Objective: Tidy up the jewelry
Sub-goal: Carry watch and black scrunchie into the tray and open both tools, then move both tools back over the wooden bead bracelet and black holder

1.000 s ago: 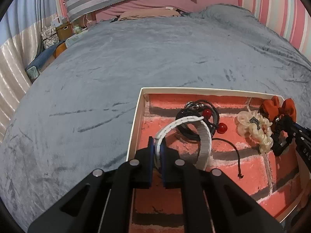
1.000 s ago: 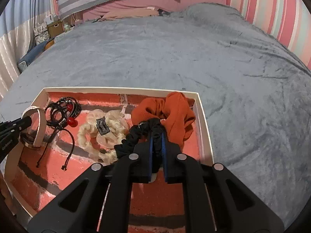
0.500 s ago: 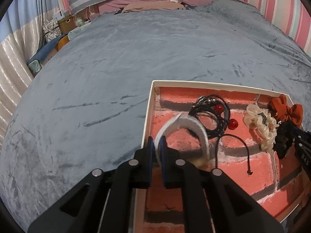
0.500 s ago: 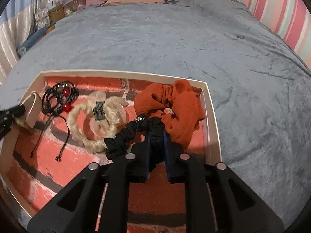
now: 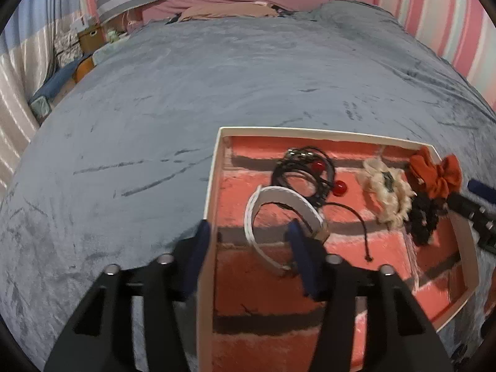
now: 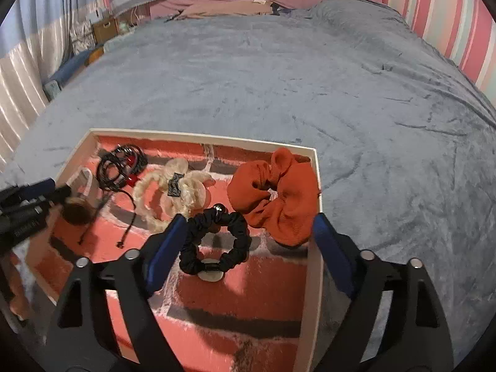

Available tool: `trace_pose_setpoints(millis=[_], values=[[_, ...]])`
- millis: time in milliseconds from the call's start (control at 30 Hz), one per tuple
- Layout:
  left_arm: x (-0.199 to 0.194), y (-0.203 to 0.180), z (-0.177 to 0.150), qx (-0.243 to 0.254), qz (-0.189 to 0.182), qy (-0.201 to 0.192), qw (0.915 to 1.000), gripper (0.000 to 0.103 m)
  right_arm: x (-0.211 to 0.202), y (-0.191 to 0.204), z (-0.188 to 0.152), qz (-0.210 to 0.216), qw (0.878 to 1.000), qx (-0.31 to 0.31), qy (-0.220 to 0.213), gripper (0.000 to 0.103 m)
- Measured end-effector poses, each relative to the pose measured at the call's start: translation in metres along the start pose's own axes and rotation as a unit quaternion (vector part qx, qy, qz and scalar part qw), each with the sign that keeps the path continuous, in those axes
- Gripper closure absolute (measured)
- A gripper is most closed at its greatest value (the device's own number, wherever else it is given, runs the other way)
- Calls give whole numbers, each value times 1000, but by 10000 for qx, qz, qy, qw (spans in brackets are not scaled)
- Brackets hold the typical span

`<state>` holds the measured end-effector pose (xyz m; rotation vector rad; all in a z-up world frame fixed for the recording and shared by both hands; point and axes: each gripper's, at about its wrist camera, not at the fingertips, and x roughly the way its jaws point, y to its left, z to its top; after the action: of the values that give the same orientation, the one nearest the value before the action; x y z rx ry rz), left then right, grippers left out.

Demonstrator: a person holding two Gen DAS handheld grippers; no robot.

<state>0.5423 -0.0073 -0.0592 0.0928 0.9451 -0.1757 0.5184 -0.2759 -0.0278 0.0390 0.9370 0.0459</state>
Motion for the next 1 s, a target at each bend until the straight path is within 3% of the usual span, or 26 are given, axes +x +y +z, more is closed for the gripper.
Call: trace_pose_setpoints(millis=[33,100,267,633,833,1000], values=[[-3,-3,-2,59,27,-46,10000,32,-5,-4,0,6,10000,26,-57,11],[-10,-7,-4,123,58,-163,9998,27,-16,-11,-1,-97,9998,50,-194,5],[-28,-7,-6,35,124,-433,9990,16,-37,-25,-12,-408,9983,91,-417,4],[-93,15,-41,-353,173,-1008,9941,14,-99,-44,-62,-648,9926,162,-1010,4],[-152,26,-89,-458,190,-1306,9902,11,-147,-40,-109,-598,9894,118,-1320,4],[-186,28,-136,-466,187,-1336,9898,10,-175,-34,-148,-616,9877,50,-1434,4]])
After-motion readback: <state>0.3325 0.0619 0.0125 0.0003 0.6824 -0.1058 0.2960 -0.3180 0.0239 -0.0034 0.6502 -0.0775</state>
